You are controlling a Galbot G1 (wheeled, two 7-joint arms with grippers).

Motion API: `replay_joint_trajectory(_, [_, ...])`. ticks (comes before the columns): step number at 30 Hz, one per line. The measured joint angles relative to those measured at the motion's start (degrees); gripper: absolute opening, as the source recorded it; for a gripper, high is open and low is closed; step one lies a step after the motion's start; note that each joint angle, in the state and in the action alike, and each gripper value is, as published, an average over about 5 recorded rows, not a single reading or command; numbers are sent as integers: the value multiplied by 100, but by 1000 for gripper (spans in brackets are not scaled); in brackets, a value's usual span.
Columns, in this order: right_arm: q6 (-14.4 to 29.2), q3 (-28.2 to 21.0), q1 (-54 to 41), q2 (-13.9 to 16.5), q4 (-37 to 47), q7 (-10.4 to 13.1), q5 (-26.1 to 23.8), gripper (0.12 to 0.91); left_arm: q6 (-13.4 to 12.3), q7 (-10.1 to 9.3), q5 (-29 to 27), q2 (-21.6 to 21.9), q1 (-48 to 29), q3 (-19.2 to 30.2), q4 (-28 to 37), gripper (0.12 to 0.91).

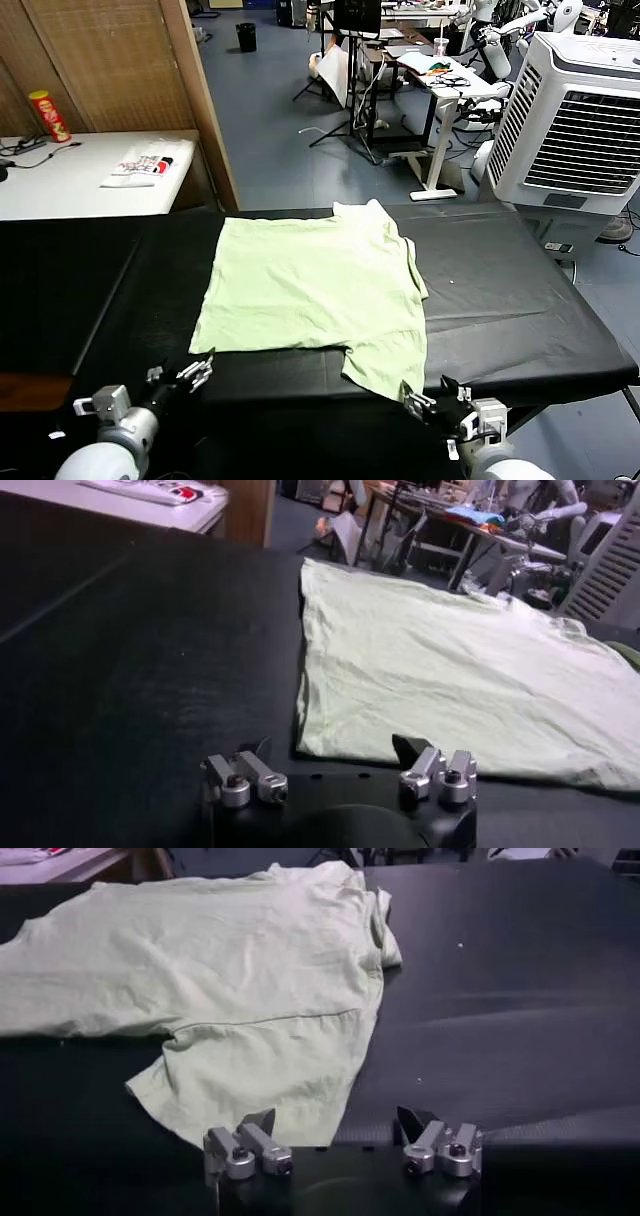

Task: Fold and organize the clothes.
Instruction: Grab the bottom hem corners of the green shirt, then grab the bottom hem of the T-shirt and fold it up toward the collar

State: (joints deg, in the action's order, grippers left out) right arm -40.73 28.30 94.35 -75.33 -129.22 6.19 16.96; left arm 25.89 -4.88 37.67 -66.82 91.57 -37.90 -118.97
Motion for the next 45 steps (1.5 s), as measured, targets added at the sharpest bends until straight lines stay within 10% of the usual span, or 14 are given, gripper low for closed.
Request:
replay_joint_trajectory(8, [-22, -29, 24, -35, 30, 13, -57, 323, -43, -42, 126, -57, -73, 5, 149, 795])
replay_joint_trajectory(14, [8, -20, 54, -82, 34, 38, -84, 124, -129, -37, 123, -73, -100, 19, 263, 580])
replay_joint_trajectory(24, [13, 114, 319, -64, -331, 183, -108, 121, -129, -10, 105, -137, -23, 112, 149, 128])
replay_joint_trajectory(33, [305, 285, 664, 31, -782, 95, -122, 121, -122, -172, 86, -146, 384, -74, -319, 125])
replay_joint_trajectory(45, [1906, 217, -917, 619, 582, -329, 273, 121, -615, 5, -325, -344, 468, -48, -763, 125])
